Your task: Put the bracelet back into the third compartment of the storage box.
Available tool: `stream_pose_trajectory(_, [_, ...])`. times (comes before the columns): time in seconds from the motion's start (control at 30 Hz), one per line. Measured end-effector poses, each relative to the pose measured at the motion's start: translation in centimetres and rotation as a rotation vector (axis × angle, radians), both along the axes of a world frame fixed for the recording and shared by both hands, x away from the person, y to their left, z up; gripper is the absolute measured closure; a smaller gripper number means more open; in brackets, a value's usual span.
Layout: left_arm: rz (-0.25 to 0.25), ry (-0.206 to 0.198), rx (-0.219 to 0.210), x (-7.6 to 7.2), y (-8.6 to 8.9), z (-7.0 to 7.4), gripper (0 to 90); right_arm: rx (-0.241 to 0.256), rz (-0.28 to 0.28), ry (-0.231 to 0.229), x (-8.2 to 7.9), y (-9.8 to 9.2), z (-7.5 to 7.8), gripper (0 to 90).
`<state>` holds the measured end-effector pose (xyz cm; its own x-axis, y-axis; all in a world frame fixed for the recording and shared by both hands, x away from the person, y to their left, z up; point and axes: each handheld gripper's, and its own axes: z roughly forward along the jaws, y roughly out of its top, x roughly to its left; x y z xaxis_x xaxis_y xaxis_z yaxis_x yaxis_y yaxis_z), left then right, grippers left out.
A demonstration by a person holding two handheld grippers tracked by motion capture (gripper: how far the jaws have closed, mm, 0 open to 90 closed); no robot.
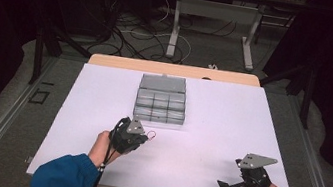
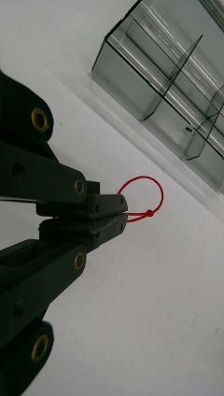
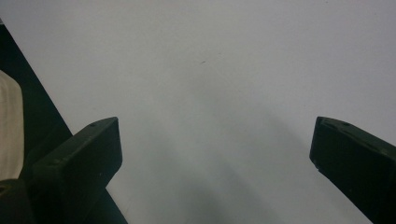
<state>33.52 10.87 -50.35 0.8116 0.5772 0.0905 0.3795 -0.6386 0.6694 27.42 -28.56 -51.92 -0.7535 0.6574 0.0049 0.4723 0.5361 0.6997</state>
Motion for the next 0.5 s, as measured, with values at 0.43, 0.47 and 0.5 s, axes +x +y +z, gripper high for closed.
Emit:
stream_pose_trajectory(0.43, [0.007, -0.009, -0.023, 0.8, 0.0, 0.9, 88.9, 0.0, -0.011, -0.003, 0.0, 0.1, -0.1, 1.8])
stream_pose_trajectory(0.47, [0.006, -0.02, -0.018, 1.0, 0.0, 1.0, 88.9, -0.001, -0.007, -0.003, 0.0, 0.0, -0.1, 1.8])
stream_pose_trajectory(0.5, [0.009, -0.01, -0.024, 1.0, 0.0, 1.0, 88.9, 0.0, -0.008, -0.002, 0.0, 0.1, -0.1, 1.8])
